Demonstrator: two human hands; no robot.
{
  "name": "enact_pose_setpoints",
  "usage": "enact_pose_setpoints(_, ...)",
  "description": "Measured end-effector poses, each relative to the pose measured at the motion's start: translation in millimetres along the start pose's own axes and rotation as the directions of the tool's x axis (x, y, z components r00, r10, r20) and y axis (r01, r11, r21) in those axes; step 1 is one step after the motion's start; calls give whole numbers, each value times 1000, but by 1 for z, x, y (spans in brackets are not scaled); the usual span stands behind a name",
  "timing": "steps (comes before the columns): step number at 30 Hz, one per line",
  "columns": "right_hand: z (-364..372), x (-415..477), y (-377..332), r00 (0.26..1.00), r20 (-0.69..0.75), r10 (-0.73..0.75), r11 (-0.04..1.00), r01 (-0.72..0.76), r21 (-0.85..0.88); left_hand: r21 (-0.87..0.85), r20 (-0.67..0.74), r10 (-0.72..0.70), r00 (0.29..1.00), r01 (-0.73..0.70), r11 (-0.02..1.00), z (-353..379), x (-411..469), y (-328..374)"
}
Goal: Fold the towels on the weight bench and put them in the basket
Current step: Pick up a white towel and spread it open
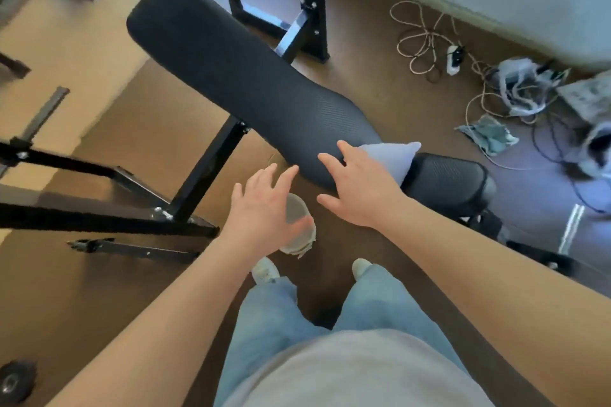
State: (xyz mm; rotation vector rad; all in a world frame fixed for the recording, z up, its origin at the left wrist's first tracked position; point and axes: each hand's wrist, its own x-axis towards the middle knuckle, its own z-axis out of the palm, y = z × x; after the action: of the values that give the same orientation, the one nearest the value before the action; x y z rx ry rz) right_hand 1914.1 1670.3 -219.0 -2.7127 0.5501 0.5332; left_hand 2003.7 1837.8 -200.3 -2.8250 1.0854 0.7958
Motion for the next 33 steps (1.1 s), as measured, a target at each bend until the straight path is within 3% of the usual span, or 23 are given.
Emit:
enact_pose_setpoints(4, 6, 10, -13, 986, -23, 167, 983, -165, 78, 39, 67, 145, 987, -148, 988, -8, 37, -23)
enact_pose_setpoints(9, 24, 36, 8, 964, 0, 268, 954, -265, 141, 46, 136, 270, 953, -279, 959, 6, 83, -12)
enact_pose_setpoints(14, 66, 70, 66, 946, 47, 320, 937, -324, 135, 49, 156, 309, 938, -320, 946, 64, 143, 18)
enact_pose_setpoints(20, 141, 103, 147, 929, 65, 365, 921, -370, 124, 6, 279, 319, 906, -334, 943, 147, 211, 65)
enact_pose_setpoints(28, 242, 157, 229, 937, -20, 348, 937, -347, 31, -26, 227, 412, 882, -418, 908, 262, 296, 96)
enact_pose_setpoints(30, 266, 170, 239, 927, -95, 363, 929, -368, -35, -17, 180, 427, 886, -432, 902, 291, 312, 95)
enact_pose_setpoints(33, 294, 183, 250, 900, -223, 375, 924, -382, 10, 26, 92, 496, 863, -500, 866, 324, 334, 91)
